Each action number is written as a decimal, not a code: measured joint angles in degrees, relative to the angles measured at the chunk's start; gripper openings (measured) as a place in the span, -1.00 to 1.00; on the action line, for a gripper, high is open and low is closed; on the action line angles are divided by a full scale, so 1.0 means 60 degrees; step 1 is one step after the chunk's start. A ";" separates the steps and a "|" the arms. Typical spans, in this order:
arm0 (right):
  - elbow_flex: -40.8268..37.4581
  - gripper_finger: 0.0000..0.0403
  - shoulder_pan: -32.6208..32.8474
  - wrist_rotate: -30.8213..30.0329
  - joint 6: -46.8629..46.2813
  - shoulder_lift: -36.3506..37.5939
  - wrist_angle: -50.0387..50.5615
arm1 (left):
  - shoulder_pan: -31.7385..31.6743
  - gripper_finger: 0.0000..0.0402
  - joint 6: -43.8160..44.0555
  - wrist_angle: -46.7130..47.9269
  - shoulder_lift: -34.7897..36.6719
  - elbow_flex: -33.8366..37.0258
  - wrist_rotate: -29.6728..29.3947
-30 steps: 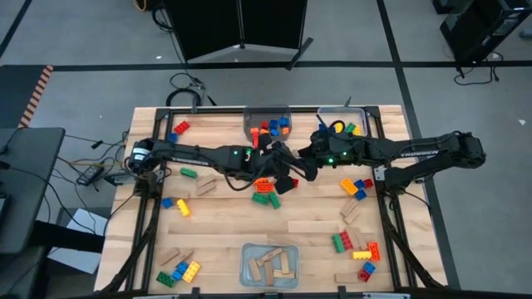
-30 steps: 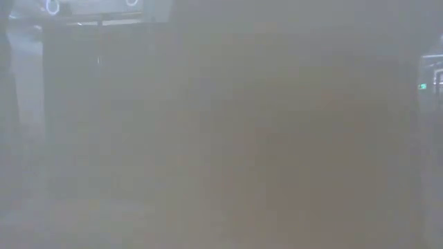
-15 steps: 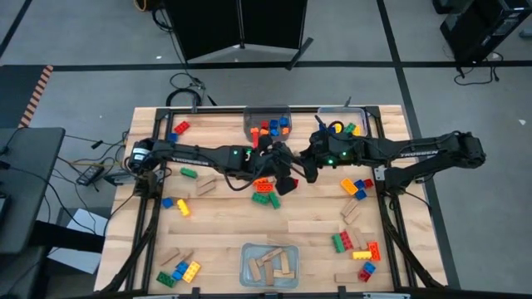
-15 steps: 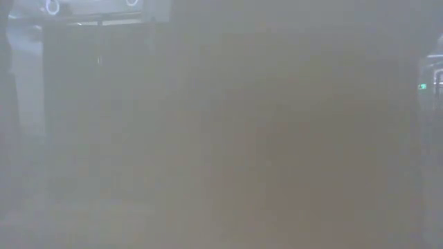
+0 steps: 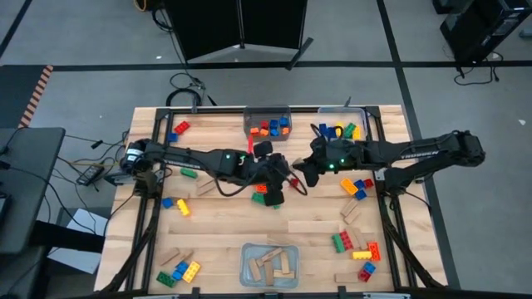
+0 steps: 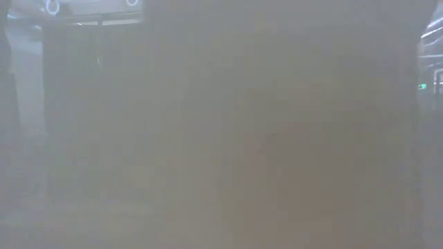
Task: Sort blocks by size
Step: Put the brown block into the gray bin
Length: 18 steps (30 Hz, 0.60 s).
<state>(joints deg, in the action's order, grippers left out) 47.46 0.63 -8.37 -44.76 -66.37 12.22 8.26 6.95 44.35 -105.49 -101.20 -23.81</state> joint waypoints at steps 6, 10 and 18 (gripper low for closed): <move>0.0387 -0.67 0.0980 -0.1035 -0.1077 -0.0083 0.0740 | 0.0257 -0.04 0.0123 -0.0149 0.0347 0.1141 -0.0009; 0.1166 -0.67 0.1763 -0.1768 -0.1748 -0.0454 0.1576 | 0.0519 -0.05 0.0387 -0.1017 0.1483 0.2914 -0.0058; 0.3895 -0.67 0.3159 -0.2136 -0.3094 -0.2835 0.2965 | 0.1107 -0.05 0.1460 -0.1971 0.4938 0.6583 0.0017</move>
<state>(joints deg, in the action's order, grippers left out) 70.83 19.59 -21.18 -63.32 -83.38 30.02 14.90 15.71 32.53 -75.87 -61.71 -23.70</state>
